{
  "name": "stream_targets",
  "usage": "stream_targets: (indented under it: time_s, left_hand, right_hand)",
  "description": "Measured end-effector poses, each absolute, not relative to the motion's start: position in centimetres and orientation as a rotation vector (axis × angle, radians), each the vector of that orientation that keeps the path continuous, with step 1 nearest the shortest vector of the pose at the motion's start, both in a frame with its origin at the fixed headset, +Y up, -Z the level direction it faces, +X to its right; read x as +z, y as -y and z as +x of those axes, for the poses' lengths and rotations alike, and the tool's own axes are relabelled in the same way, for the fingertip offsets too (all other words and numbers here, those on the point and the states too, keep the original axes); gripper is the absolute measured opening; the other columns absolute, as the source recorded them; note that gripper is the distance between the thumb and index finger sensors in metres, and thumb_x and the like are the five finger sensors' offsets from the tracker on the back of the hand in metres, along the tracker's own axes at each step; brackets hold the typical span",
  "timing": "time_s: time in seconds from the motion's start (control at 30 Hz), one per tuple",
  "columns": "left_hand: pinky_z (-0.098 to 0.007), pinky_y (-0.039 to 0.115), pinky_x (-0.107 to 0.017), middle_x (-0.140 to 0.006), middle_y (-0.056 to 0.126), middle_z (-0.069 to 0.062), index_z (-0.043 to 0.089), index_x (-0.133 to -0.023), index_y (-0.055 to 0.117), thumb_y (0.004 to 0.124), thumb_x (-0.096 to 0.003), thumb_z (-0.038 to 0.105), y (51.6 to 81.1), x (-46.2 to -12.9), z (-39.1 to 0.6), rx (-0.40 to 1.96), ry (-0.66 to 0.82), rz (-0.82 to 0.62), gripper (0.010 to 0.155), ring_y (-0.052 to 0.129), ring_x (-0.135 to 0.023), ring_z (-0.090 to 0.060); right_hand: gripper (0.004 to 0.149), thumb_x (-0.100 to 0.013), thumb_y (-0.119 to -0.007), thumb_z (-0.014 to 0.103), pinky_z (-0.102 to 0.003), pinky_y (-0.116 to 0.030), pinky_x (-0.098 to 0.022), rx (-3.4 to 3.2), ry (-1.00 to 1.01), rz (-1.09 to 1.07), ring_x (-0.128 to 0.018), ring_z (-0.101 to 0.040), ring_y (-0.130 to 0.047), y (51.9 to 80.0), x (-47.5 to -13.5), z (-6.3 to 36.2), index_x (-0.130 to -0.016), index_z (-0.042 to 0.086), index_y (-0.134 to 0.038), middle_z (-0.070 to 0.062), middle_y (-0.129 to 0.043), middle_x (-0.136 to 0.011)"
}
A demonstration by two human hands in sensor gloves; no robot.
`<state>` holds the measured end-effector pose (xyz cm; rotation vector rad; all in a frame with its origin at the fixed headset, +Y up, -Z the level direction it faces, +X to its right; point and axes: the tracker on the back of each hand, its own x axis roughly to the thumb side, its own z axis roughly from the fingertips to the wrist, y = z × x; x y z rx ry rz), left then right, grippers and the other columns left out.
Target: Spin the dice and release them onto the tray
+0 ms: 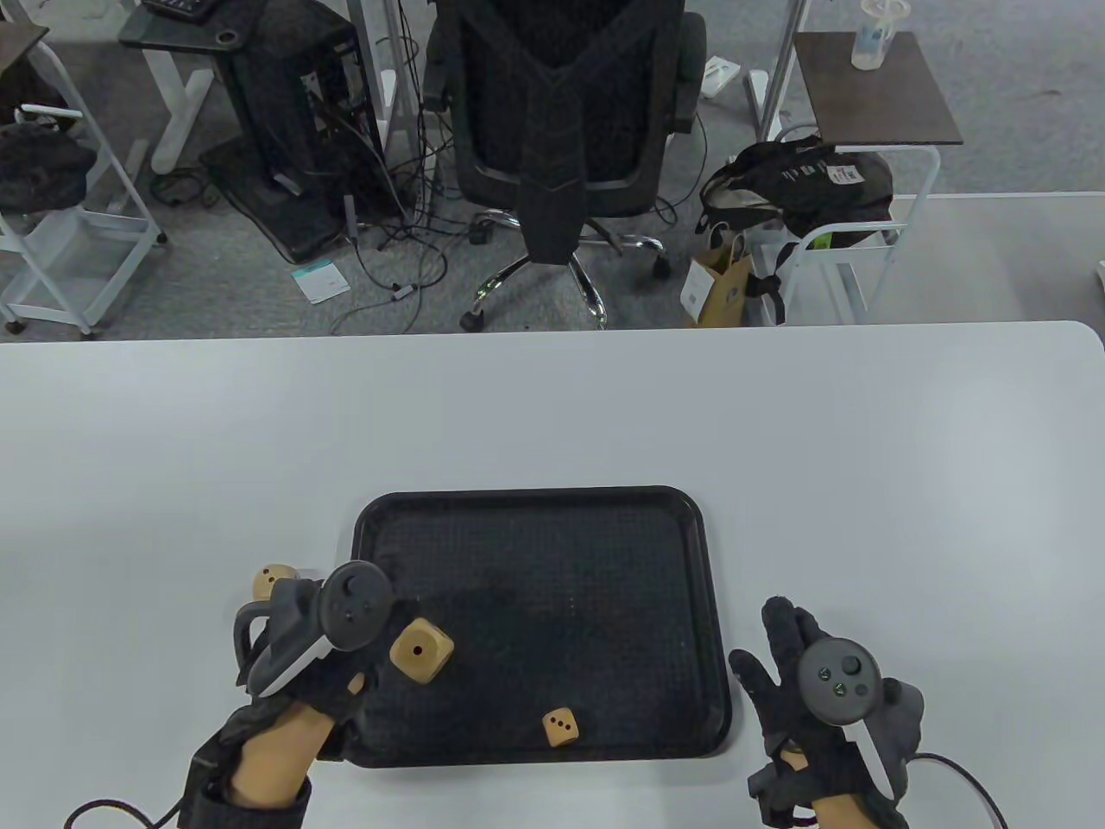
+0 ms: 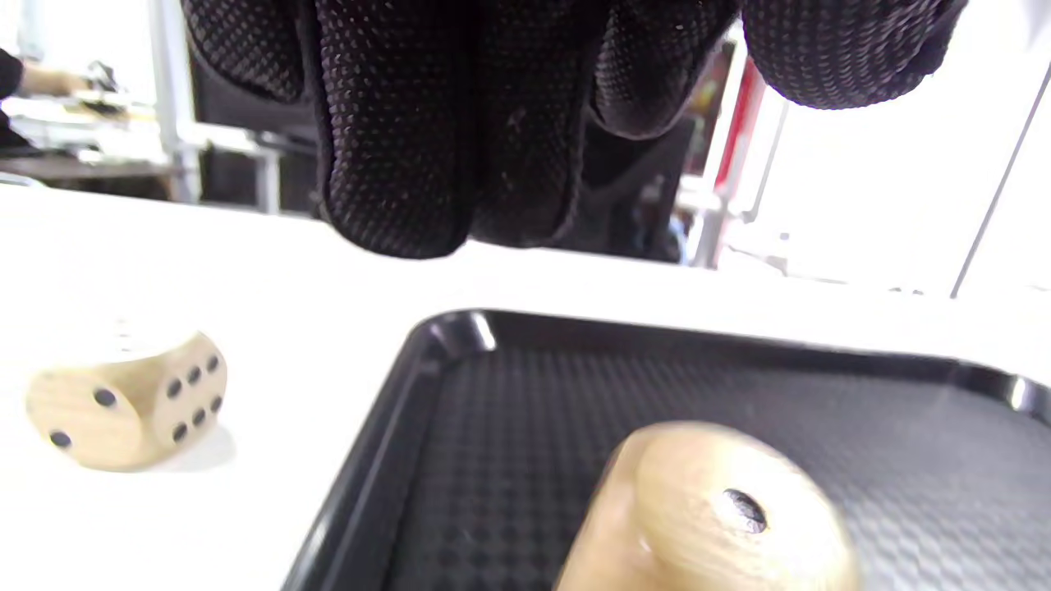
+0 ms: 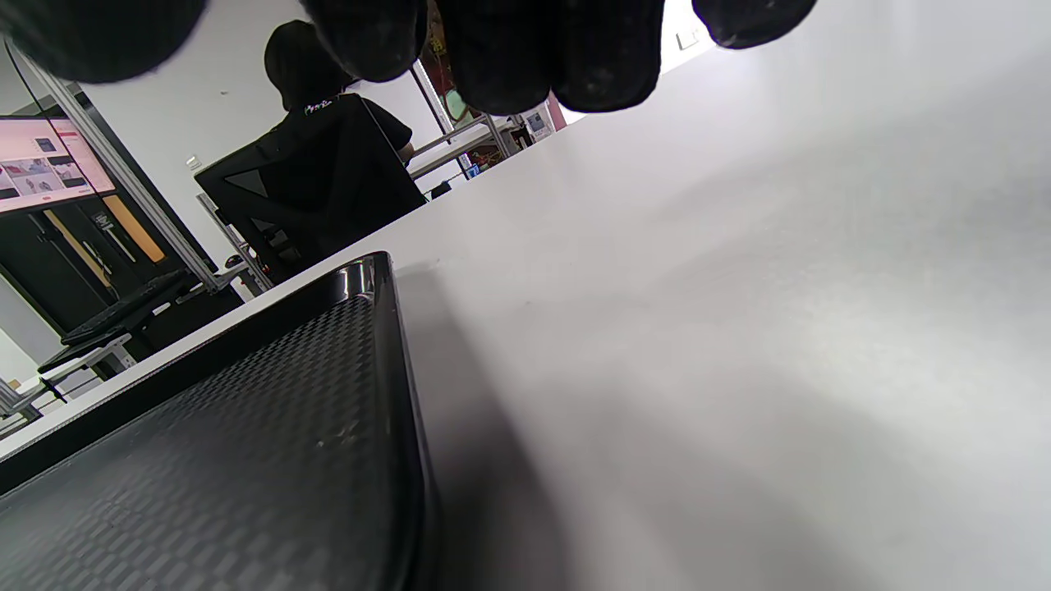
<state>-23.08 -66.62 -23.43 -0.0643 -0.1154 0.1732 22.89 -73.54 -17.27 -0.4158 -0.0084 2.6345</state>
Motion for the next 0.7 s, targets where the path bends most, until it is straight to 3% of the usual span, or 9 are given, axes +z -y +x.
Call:
stream_targets:
  time_s: [0.27, 0.43, 0.7]
  left_hand:
    - [-0.071, 0.037, -0.077, -0.113, 0.058, -0.013, 0.031, -0.106, 0.055, 0.074, -0.0421, 0.059, 66.8, -24.0, -27.8, 0.224, 0.027, 0.046, 0.072, 0.066, -0.102, -0.047]
    - [-0.072, 0.033, -0.077, -0.116, 0.050, -0.013, 0.033, -0.107, 0.050, 0.074, -0.0409, 0.061, 69.1, -25.2, -30.6, 0.229, -0.061, 0.006, 0.076, 0.058, -0.105, -0.048]
    - [-0.072, 0.030, -0.077, -0.116, 0.042, -0.014, 0.031, -0.108, 0.042, 0.073, -0.0388, 0.063, 74.0, -27.5, -34.5, 0.322, -0.216, -0.180, 0.083, 0.052, -0.106, -0.048]
  right_hand:
    - [0.079, -0.034, -0.066, 0.064, -0.061, -0.049, -0.075, 2.631, 0.030, -0.412, -0.101, -0.033, -0.061, 73.4, -17.2, 22.8, -0.105, 0.036, -0.047, -0.003, -0.054, -0.112]
    - [0.079, -0.034, -0.066, 0.064, -0.061, -0.049, -0.075, 2.627, 0.042, -0.409, -0.101, -0.033, -0.060, 73.4, -17.2, 22.8, -0.105, 0.036, -0.046, -0.003, -0.053, -0.112]
    - [0.080, -0.034, -0.067, 0.064, -0.061, -0.048, -0.075, 2.625, 0.055, -0.407, -0.103, -0.033, -0.056, 73.4, -17.1, 22.8, -0.106, 0.036, -0.045, -0.003, -0.049, -0.113]
